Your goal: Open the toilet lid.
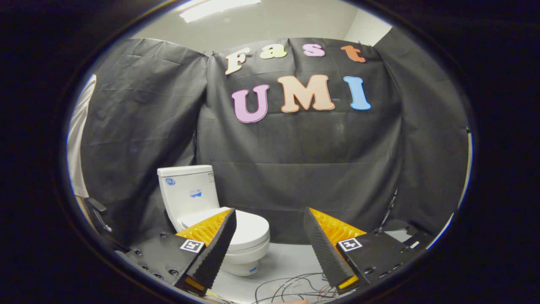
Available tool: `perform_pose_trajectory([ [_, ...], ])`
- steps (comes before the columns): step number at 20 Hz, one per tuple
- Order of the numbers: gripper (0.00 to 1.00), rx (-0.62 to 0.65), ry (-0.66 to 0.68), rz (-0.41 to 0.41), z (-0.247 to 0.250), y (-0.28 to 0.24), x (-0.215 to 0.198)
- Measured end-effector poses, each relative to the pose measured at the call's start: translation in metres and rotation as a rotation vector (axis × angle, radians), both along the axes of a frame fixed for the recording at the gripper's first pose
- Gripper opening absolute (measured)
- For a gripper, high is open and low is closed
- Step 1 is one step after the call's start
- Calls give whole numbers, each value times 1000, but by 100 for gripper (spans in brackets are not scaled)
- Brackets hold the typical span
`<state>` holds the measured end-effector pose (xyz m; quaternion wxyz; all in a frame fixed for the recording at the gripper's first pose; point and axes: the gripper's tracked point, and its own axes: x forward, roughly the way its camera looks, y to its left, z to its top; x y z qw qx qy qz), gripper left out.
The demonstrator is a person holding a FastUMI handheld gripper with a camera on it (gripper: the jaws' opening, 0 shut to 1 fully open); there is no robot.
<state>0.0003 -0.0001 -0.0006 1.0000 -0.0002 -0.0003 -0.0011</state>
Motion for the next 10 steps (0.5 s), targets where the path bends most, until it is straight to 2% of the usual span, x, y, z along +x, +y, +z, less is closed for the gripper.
perform_pose_trajectory([
  [3, 99, 0, -3, -3, 0, -1, 1],
  [6, 93, -1, 0, -5, -1, 0, 4],
  [10, 85, -3, 0, -4, 0, 1, 38],
])
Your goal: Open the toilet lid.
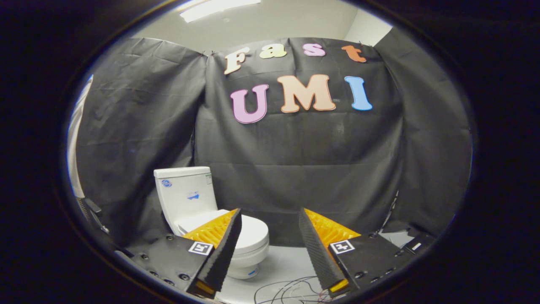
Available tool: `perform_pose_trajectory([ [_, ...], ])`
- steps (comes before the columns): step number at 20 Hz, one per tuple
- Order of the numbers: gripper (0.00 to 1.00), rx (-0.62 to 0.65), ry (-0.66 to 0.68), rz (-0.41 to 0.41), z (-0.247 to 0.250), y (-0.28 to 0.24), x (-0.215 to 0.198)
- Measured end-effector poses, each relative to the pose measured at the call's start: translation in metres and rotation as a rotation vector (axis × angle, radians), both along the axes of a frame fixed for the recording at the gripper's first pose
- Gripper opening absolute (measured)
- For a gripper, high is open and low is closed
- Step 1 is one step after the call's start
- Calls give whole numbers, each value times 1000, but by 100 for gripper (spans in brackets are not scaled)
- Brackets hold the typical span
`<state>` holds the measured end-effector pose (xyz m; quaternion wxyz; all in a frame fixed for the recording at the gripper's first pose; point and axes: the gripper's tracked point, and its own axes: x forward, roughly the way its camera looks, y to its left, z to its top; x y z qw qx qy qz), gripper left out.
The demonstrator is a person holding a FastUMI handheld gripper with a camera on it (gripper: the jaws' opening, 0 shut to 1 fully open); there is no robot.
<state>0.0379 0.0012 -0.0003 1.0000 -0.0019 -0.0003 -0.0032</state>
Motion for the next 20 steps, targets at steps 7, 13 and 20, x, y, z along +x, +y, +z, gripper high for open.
perform_pose_trajectory([
  [7, 85, -9, -47, 34, 10, 23, 49],
  [13, 84, 14, -123, -99, 28, 43, 68],
  [20, 77, 90, -261, -370, 52, 51, 64],
])
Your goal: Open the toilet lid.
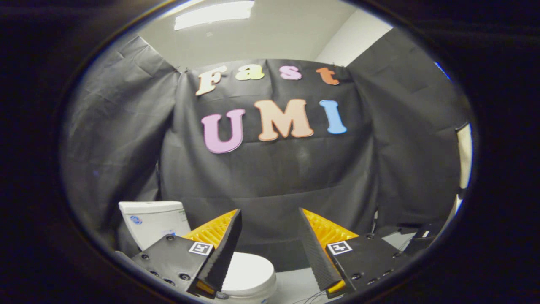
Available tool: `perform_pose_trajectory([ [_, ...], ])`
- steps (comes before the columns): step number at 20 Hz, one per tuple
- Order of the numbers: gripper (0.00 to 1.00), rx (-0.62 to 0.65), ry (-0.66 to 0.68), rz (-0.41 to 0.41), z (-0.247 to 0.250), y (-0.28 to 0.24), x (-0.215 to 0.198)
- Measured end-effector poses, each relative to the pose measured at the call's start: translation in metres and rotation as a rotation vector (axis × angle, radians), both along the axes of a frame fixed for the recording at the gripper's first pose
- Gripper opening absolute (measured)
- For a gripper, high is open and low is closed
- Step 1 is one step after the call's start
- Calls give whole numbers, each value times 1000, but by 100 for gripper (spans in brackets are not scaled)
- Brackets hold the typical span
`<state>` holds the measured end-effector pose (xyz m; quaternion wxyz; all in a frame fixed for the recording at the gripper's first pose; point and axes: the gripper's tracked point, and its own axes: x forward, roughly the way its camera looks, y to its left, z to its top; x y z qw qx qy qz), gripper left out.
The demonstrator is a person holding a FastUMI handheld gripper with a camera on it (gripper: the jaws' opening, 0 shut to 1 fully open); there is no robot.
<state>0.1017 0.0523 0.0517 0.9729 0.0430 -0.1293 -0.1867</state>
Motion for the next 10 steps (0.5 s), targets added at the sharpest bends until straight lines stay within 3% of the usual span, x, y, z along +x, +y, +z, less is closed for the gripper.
perform_pose_trajectory([
  [2, 74, 40, -20, -90, 1, -4, -5],
  [5, 69, 100, -67, -142, -3, 4, -8],
  [10, 65, 193, -107, -298, -22, 0, -19],
])
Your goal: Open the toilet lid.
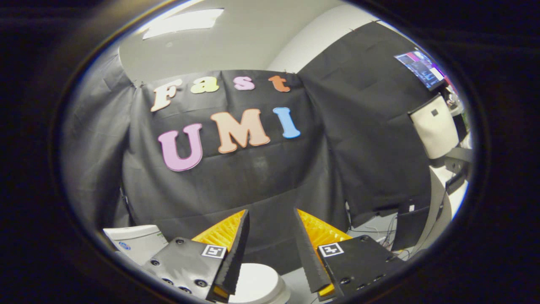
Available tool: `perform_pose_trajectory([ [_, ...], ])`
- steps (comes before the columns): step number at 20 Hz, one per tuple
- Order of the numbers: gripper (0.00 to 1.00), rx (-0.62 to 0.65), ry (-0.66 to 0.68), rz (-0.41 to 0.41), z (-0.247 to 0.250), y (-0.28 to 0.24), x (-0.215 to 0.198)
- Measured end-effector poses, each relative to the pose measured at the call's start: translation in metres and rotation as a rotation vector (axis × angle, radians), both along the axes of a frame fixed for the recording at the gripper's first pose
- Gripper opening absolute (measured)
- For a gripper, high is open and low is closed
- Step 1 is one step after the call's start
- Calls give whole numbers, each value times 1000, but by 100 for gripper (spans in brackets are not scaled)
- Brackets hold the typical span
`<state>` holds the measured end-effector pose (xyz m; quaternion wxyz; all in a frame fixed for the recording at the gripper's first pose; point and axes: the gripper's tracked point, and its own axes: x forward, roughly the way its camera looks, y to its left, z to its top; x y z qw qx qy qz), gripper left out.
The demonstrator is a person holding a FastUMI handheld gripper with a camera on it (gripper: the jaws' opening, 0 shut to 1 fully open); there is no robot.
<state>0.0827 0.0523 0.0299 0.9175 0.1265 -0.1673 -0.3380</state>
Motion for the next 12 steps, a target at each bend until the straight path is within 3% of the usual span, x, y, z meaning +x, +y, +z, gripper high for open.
perform_pose_trajectory([
  [4, 68, 124, -5, -90, -37, 0, -3],
  [11, 77, 272, 51, -79, -99, 28, 17],
  [12, 83, 293, 61, -73, -108, 35, 19],
])
